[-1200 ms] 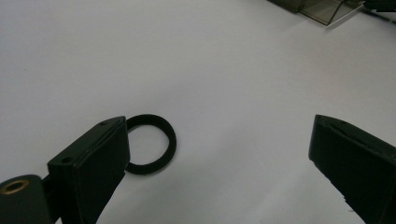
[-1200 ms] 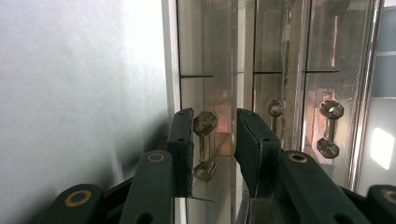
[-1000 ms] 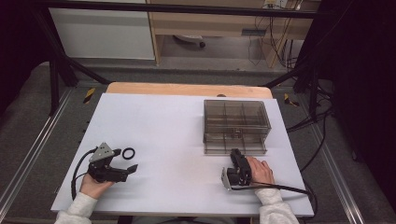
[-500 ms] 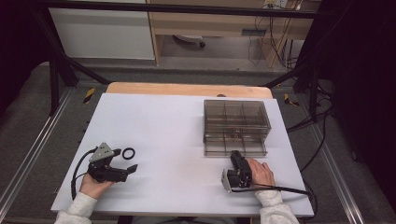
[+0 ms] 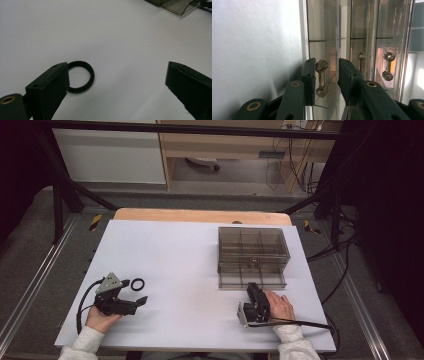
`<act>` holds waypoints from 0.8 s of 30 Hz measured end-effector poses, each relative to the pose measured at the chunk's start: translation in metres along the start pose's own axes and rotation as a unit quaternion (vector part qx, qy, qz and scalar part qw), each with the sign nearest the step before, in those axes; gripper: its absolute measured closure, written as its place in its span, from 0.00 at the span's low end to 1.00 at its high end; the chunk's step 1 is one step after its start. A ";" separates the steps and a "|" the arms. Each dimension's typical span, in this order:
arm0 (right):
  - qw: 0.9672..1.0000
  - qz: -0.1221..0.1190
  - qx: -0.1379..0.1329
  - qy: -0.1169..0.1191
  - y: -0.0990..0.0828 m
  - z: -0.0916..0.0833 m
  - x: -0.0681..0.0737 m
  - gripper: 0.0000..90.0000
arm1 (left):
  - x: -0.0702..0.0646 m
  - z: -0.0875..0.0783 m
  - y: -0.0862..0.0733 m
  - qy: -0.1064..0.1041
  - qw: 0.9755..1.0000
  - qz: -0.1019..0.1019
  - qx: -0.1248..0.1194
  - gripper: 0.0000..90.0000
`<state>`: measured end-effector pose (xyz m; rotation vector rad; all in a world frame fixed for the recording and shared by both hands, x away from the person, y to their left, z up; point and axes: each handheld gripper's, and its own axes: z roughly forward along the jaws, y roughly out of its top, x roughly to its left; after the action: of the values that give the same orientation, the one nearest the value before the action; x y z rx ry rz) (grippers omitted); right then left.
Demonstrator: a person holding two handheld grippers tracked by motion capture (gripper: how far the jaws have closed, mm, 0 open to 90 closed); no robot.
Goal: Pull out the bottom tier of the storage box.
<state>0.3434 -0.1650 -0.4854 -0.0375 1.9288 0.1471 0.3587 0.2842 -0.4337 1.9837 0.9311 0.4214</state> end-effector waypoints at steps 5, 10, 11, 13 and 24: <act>1.000 -0.003 -0.003 0.002 0.001 -0.002 0.000 0.76 | 0.000 0.000 0.000 0.000 1.000 0.002 0.001 0.05; 1.000 -0.003 -0.002 0.007 0.001 -0.004 0.000 0.76 | 0.000 0.000 0.000 -0.001 1.000 0.001 0.001 0.05; 1.000 -0.001 -0.002 0.006 0.001 -0.004 0.000 0.76 | 0.000 0.000 0.000 -0.001 1.000 0.001 0.001 0.05; 1.000 -0.001 -0.004 0.008 0.001 -0.005 0.000 0.76 | -0.001 0.000 0.000 -0.001 1.000 0.002 0.002 0.05; 1.000 0.003 -0.005 0.017 0.000 -0.007 -0.002 0.75 | -0.001 0.001 0.000 -0.001 1.000 0.002 0.002 0.05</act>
<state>0.3374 -0.1660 -0.4814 -0.0410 1.9631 0.1614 0.3586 0.2833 -0.4339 1.9895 0.9281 0.4196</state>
